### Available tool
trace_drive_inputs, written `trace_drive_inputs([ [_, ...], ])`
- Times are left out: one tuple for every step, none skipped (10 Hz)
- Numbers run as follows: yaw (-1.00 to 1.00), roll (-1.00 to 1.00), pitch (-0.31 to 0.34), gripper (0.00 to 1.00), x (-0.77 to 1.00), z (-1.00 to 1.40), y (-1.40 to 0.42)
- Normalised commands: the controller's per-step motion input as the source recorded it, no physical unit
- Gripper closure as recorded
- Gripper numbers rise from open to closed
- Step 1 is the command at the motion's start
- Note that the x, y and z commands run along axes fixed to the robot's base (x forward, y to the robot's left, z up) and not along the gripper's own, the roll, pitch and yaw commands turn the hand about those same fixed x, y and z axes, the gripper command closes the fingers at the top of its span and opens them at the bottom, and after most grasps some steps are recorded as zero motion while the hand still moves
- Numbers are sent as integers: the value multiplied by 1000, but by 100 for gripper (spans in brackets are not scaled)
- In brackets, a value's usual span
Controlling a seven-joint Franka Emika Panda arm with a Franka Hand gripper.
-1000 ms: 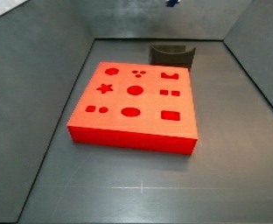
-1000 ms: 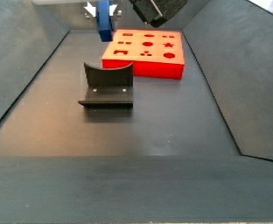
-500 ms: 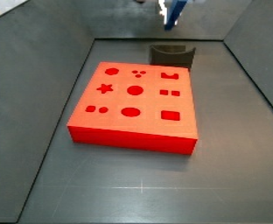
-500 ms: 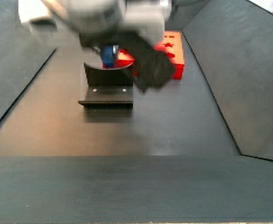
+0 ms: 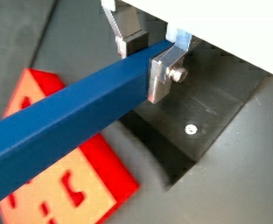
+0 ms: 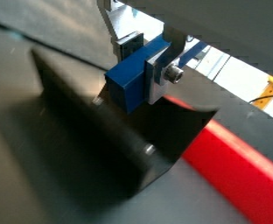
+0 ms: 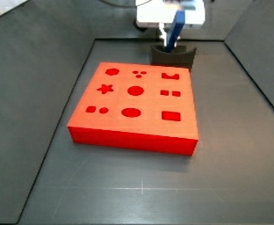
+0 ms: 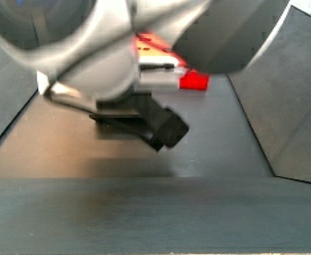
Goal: Pick up the rectangle object. Move up. Place the rectangle object on the fixture. Regrasp the rectangle object. Move to above the board. Insert the rectangle object.
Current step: Place the rectangle object on the fixture, then regrasp the rectangle object.
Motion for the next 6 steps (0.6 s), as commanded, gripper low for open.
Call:
trace_drive_inputs([
  [-81, -151, 37, 100, 166, -910, 104],
  [-82, -142, 28, 100, 145, -731, 92],
  [-86, -136, 19, 100, 114, -517, 73],
  [-80, -106, 17, 100, 94, -514, 62],
  [0, 0, 0, 0, 0, 0, 0],
  [119, 58, -3, 0, 0, 1000, 0],
])
